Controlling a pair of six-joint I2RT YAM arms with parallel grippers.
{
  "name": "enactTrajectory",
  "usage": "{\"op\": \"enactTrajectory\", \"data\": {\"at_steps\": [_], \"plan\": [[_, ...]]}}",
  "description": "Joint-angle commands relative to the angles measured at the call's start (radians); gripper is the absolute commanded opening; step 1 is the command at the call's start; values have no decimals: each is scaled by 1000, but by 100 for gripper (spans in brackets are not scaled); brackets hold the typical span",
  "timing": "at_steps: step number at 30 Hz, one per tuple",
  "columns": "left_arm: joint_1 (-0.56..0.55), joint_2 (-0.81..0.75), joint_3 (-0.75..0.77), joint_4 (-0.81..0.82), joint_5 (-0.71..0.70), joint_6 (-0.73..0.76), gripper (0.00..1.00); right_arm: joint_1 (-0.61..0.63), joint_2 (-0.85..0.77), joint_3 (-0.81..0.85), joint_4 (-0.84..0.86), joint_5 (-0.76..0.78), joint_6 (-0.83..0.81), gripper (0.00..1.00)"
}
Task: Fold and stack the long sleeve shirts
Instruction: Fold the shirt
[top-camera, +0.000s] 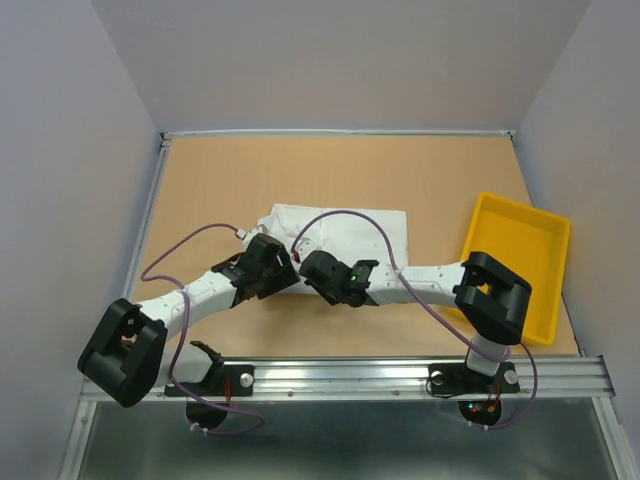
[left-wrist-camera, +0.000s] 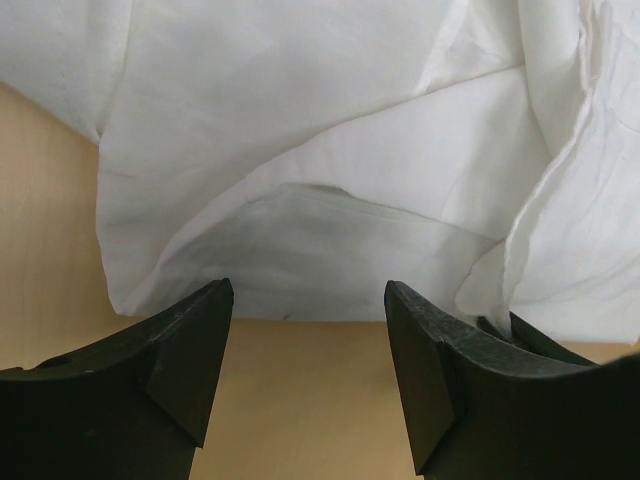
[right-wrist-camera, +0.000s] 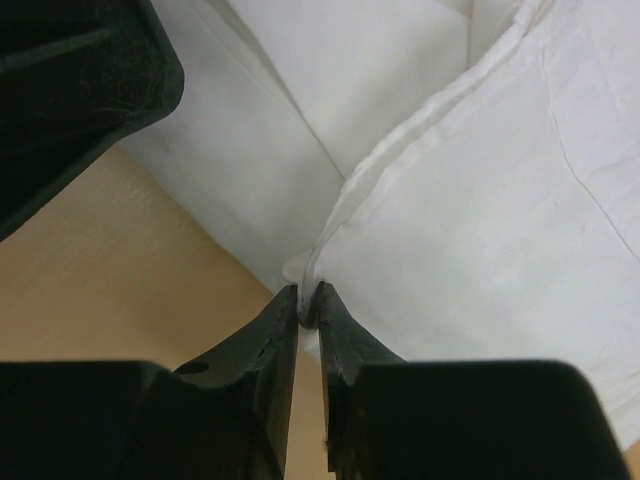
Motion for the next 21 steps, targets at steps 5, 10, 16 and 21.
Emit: {"op": "enactTrajectory", "data": {"at_steps": [5,10,16,21], "plan": [[-1,-114,29,-59,19,-20,74,8,-91,30,61,-79,62,53],[-7,-172,82,-77,36,-44,75,-30,-197,23,58,-62,105,58],[-93,-131,185,-56,45,-90,74,-211,-359,-89,56,-107,245,58],[-223,28,279,36,97,-118,60,-379,-477,-204,55,-110,361,57]]}}
